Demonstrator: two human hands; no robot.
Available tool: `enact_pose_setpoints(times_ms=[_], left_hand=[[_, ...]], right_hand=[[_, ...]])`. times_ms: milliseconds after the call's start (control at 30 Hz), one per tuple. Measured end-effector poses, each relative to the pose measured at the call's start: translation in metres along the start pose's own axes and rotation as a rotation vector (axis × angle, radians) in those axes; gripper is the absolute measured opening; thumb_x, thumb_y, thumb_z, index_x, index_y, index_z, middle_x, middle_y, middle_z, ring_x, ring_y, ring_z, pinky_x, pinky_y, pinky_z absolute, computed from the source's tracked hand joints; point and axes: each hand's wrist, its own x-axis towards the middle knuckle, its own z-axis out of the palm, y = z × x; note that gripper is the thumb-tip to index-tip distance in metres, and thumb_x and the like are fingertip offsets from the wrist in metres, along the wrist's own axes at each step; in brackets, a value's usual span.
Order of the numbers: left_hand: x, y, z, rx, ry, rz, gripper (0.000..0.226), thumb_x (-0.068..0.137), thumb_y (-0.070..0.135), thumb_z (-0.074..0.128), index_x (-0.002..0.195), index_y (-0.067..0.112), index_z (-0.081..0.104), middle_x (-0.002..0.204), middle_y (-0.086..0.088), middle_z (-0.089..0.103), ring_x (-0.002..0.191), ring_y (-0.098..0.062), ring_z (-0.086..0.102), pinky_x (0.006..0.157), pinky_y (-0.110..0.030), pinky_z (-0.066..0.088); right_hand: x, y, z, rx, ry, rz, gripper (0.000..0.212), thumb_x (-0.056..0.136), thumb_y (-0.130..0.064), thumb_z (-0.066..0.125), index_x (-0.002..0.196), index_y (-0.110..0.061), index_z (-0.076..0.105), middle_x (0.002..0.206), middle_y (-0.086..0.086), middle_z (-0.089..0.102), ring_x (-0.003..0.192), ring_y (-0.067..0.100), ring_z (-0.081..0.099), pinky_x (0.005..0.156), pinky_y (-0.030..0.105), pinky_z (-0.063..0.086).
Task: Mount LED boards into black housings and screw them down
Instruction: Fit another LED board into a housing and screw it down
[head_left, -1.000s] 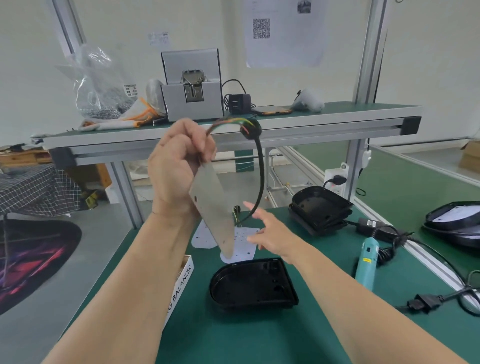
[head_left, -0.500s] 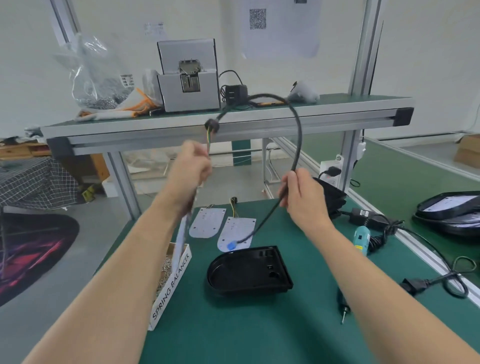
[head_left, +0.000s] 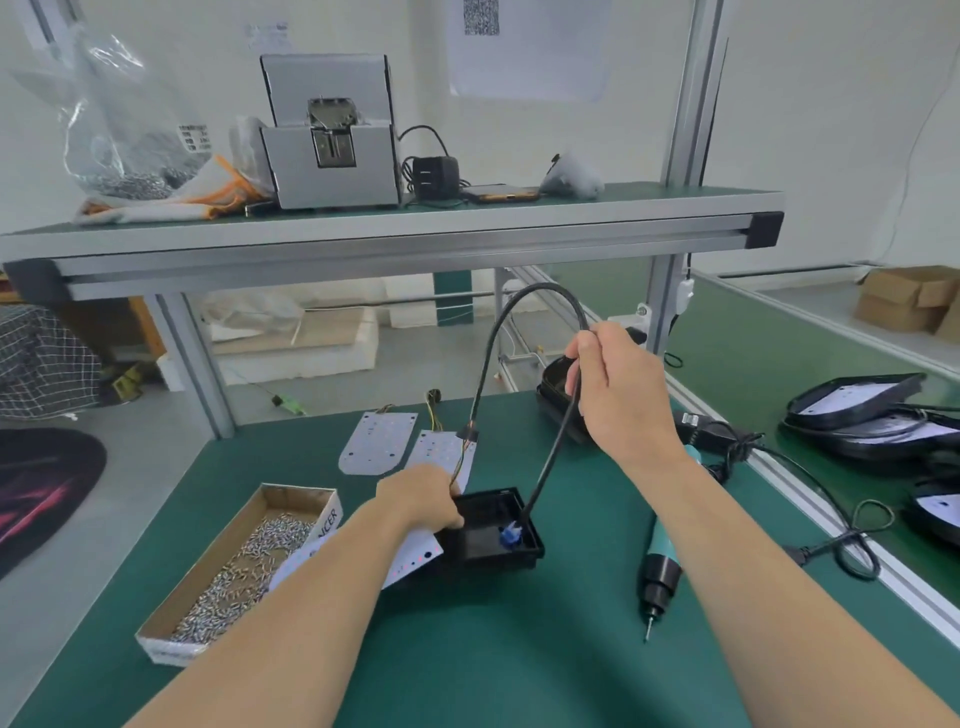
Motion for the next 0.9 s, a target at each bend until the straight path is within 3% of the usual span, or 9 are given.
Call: enact_pose_setpoints(times_ms=[100, 200, 367, 500, 567, 667, 733, 833, 900], left_hand=[[0.002, 0.003, -0.005, 0.076, 0.017, 0.017, 0.004, 0.087, 0.029, 0.067, 0.088, 0.029, 0.063, 0.092, 0.004, 0.063, 0.089, -0.021, 0.060, 0.076, -0.030, 0.046], [0.000, 0.001, -0.009, 0.075, 0.067, 0.036, 0.038, 0.088, 0.022, 0.063, 0.063, 0.021, 0.035, 0.066, 0.003, 0.042, 0.067, -0.023, 0.041, 0.059, -0.027, 0.030], [-0.016, -0.001, -0.027, 0.086, 0.174, 0.091, 0.030, 0.088, 0.024, 0.061, 0.065, 0.019, 0.042, 0.067, 0.002, 0.048, 0.070, -0.023, 0.048, 0.057, -0.028, 0.031], [-0.030, 0.002, -0.051, -0.013, 0.259, 0.121, 0.027, 0.089, 0.025, 0.063, 0.067, 0.018, 0.048, 0.070, -0.001, 0.052, 0.074, -0.025, 0.052, 0.058, -0.031, 0.033], [-0.038, 0.000, -0.062, -0.147, 0.263, 0.132, 0.010, 0.090, 0.024, 0.066, 0.082, 0.019, 0.067, 0.078, -0.001, 0.063, 0.081, -0.023, 0.058, 0.067, -0.031, 0.041], [-0.049, -0.006, -0.071, -0.510, 0.227, 0.139, 0.015, 0.091, 0.015, 0.067, 0.089, 0.000, 0.067, 0.076, -0.008, 0.061, 0.074, -0.023, 0.054, 0.070, -0.032, 0.041], [-0.059, -0.005, -0.074, -0.729, 0.193, 0.168, 0.018, 0.094, 0.006, 0.064, 0.083, -0.007, 0.063, 0.071, -0.005, 0.059, 0.069, -0.016, 0.053, 0.071, -0.026, 0.040], [-0.070, -0.001, -0.079, -0.900, 0.210, 0.191, 0.014, 0.097, 0.003, 0.059, 0.087, -0.006, 0.063, 0.076, -0.012, 0.059, 0.073, -0.018, 0.052, 0.073, -0.028, 0.037], [-0.074, 0.001, -0.081, -0.927, 0.202, 0.209, 0.013, 0.098, 0.002, 0.057, 0.086, -0.001, 0.063, 0.078, -0.014, 0.058, 0.076, -0.021, 0.050, 0.071, -0.030, 0.036]], right_hand=[[0.000, 0.006, -0.001, -0.067, -0.021, -0.011, 0.030, 0.108, -0.019, 0.037, 0.089, -0.007, 0.057, 0.068, 0.000, 0.064, 0.059, 0.004, 0.055, 0.056, 0.011, 0.038], [-0.003, 0.014, -0.004, -0.112, -0.034, -0.021, 0.032, 0.108, -0.021, 0.037, 0.089, -0.004, 0.055, 0.070, -0.001, 0.063, 0.055, 0.007, 0.053, 0.053, 0.018, 0.040], [-0.002, 0.008, -0.009, -0.039, -0.084, -0.079, 0.023, 0.107, -0.017, 0.044, 0.087, -0.010, 0.052, 0.075, -0.001, 0.066, 0.056, 0.011, 0.064, 0.052, 0.023, 0.053], [-0.001, -0.005, -0.017, 0.041, -0.253, -0.116, 0.010, 0.100, -0.015, 0.059, 0.093, -0.018, 0.065, 0.081, -0.001, 0.071, 0.070, 0.011, 0.068, 0.069, 0.022, 0.056], [0.003, -0.011, -0.028, 0.084, -0.362, -0.063, 0.010, 0.097, -0.022, 0.065, 0.093, -0.027, 0.072, 0.086, 0.001, 0.072, 0.079, 0.020, 0.066, 0.079, 0.032, 0.053], [0.004, -0.015, -0.039, 0.230, -0.527, 0.006, 0.013, 0.096, -0.028, 0.067, 0.099, -0.035, 0.076, 0.097, -0.001, 0.072, 0.087, 0.013, 0.061, 0.084, 0.028, 0.046], [-0.001, -0.016, -0.036, 0.385, -0.495, 0.050, 0.022, 0.098, -0.026, 0.062, 0.113, -0.035, 0.074, 0.098, -0.010, 0.069, 0.082, 0.006, 0.058, 0.076, 0.021, 0.045], [-0.013, -0.014, -0.018, 0.644, -0.362, 0.341, 0.049, 0.095, 0.000, 0.047, 0.135, -0.027, 0.059, 0.113, 0.003, 0.063, 0.063, 0.013, 0.056, 0.050, 0.024, 0.042], [-0.028, -0.014, -0.003, 0.662, -0.446, 0.444, 0.057, 0.088, 0.015, 0.042, 0.133, -0.019, 0.053, 0.108, 0.006, 0.063, 0.055, 0.014, 0.061, 0.046, 0.023, 0.043]])
